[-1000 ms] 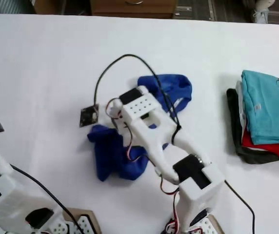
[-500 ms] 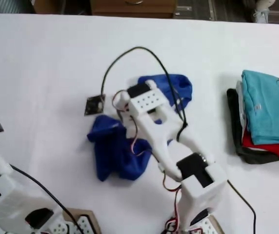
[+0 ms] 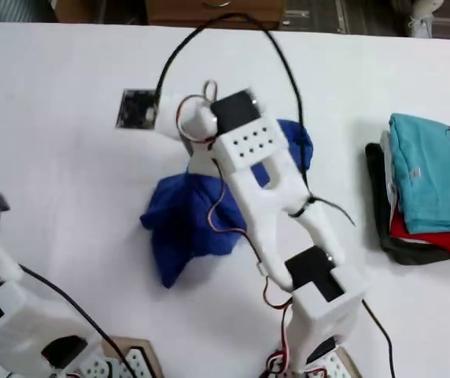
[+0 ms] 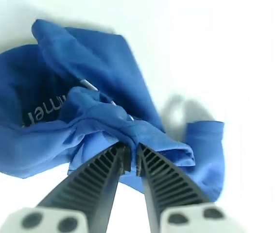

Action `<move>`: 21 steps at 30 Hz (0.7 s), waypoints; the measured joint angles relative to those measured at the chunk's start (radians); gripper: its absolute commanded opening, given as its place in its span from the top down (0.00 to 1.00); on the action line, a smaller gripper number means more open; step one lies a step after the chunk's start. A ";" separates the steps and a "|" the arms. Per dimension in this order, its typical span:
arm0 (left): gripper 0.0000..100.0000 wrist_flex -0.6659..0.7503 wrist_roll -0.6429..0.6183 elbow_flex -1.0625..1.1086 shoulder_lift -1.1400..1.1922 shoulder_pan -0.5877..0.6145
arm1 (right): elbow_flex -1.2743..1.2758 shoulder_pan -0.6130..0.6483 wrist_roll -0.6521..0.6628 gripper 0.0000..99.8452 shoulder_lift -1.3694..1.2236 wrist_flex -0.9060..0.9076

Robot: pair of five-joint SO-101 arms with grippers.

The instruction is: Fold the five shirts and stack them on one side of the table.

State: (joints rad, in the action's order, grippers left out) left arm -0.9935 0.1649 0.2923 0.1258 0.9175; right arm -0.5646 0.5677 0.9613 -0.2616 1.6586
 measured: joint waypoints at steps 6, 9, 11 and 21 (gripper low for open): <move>0.74 -0.133 0.137 -0.040 0.000 -0.207 | -0.302 -0.193 0.025 0.98 0.000 0.025; 0.74 -0.233 0.207 -0.080 0.000 -0.325 | -0.411 -0.316 0.052 0.98 0.000 0.025; 0.74 -0.315 0.265 -0.118 0.000 -0.414 | -0.456 -0.377 0.066 0.98 0.000 0.025; 0.74 -0.755 0.342 -0.532 -0.002 -0.824 | -0.491 -0.480 0.071 0.98 0.002 0.025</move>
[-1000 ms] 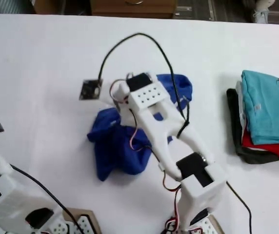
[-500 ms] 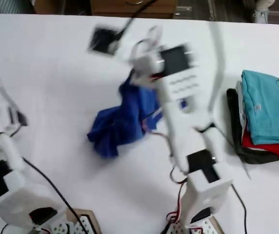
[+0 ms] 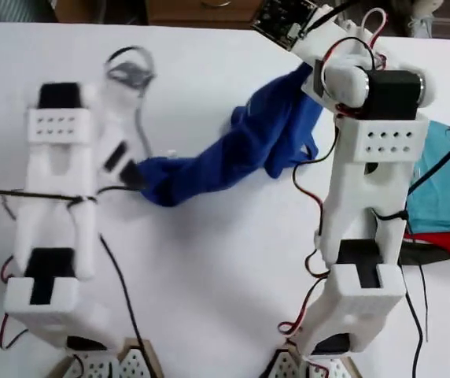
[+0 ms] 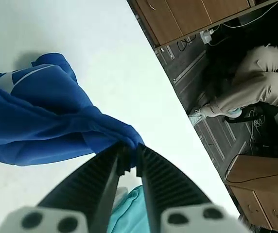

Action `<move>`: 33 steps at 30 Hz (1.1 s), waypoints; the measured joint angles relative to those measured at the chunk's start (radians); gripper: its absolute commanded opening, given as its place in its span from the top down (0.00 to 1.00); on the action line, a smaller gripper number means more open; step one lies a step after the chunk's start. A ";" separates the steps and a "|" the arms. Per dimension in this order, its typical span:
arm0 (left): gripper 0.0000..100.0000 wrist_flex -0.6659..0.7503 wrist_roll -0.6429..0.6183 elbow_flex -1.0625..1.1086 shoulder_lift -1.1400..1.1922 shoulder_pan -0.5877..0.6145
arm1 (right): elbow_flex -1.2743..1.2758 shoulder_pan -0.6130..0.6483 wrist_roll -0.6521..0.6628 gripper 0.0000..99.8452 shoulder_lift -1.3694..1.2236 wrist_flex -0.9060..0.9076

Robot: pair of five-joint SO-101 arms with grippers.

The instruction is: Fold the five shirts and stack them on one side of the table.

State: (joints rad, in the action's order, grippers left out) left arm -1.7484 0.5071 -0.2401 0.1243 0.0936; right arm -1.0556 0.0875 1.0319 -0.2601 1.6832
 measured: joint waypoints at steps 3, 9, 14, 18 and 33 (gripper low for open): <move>0.74 -0.012 0.000 -0.008 0.002 -0.094 | 0.000 0.000 0.000 0.98 0.000 0.000; 0.74 -0.011 -0.092 0.032 0.002 -0.285 | 0.000 0.000 0.000 0.98 0.000 0.000; 0.75 0.071 -0.180 0.077 0.002 -0.364 | 0.000 0.000 0.000 0.98 0.000 0.000; 0.77 0.183 -0.373 0.115 0.002 -0.368 | 0.000 0.000 0.000 0.98 0.000 0.000; 0.77 0.103 -0.690 0.031 0.002 -0.407 | 0.000 0.000 0.000 0.98 -0.002 0.000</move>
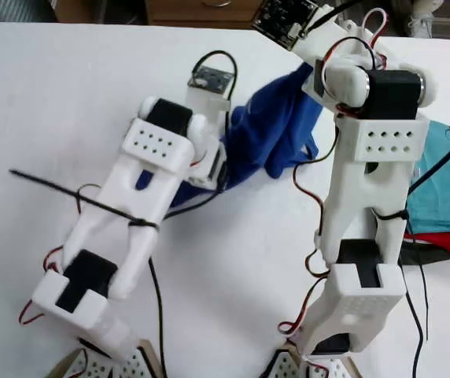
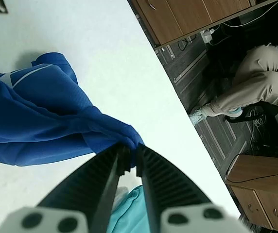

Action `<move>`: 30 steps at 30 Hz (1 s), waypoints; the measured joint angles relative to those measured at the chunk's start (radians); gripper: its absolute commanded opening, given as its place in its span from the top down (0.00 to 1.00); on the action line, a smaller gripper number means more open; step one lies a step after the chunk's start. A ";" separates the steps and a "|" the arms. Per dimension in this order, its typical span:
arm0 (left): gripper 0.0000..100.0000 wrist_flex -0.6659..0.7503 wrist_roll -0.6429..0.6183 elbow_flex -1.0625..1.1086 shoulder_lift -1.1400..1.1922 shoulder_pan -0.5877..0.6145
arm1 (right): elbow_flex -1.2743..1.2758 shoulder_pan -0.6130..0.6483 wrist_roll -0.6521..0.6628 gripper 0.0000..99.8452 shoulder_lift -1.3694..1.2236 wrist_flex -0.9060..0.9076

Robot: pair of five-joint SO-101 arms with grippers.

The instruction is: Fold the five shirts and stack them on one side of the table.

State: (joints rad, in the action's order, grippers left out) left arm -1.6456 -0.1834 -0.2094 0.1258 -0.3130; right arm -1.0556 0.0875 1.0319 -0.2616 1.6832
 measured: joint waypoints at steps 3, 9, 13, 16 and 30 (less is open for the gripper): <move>0.77 -0.044 -0.003 -0.064 0.000 -0.051 | 0.000 0.000 0.000 0.98 0.000 0.000; 0.77 -0.011 -0.002 -0.075 0.000 -0.095 | 0.000 0.000 0.000 0.98 0.000 0.000; 0.77 0.089 -0.002 -0.006 0.000 -0.083 | 0.000 0.000 0.000 0.98 0.000 0.000; 0.77 0.167 0.000 0.043 0.000 -0.083 | 0.000 0.000 0.000 0.98 0.000 0.000; 0.77 0.388 0.000 0.127 0.000 0.077 | 0.000 0.000 0.000 0.98 0.000 0.000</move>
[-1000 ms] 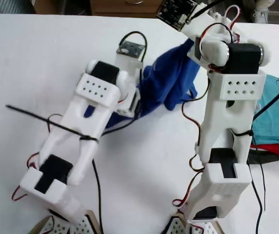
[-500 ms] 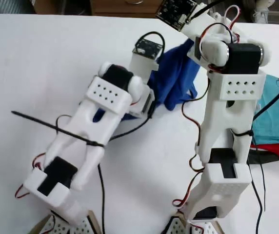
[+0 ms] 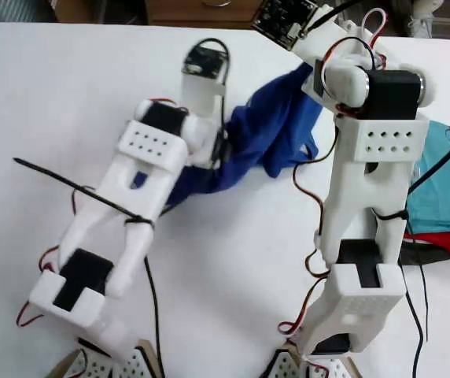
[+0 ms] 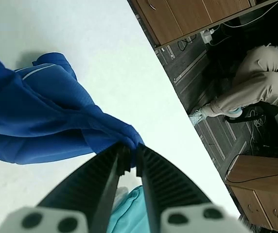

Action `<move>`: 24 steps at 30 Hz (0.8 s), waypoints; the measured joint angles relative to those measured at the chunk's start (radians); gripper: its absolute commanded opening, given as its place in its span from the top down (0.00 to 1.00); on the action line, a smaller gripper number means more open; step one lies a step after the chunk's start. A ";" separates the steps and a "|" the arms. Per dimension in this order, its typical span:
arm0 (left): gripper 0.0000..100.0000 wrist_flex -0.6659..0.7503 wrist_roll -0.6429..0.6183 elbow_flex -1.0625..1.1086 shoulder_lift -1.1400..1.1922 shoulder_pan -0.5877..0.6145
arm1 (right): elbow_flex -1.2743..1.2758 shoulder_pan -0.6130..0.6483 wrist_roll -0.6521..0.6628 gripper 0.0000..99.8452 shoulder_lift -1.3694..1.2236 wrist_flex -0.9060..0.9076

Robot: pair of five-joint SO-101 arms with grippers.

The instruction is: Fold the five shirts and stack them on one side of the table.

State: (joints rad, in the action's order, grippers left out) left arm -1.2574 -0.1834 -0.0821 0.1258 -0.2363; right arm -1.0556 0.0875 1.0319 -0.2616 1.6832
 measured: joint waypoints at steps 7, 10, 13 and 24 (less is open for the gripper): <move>0.77 0.035 0.000 0.008 0.000 0.011 | 0.000 0.000 0.000 0.98 0.000 0.000; 0.77 0.037 0.000 0.008 0.000 0.026 | 0.000 0.000 0.000 0.98 0.000 0.000; 0.77 0.037 0.000 0.008 0.000 0.058 | 0.000 0.000 0.000 0.98 0.000 0.000; 0.77 0.037 0.034 0.008 0.000 0.130 | 0.000 0.000 0.000 0.98 0.000 0.000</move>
State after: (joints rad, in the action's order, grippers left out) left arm -1.2206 -0.1496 -0.0744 0.1258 -0.1059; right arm -1.0556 0.0875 1.0319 -0.2616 1.6832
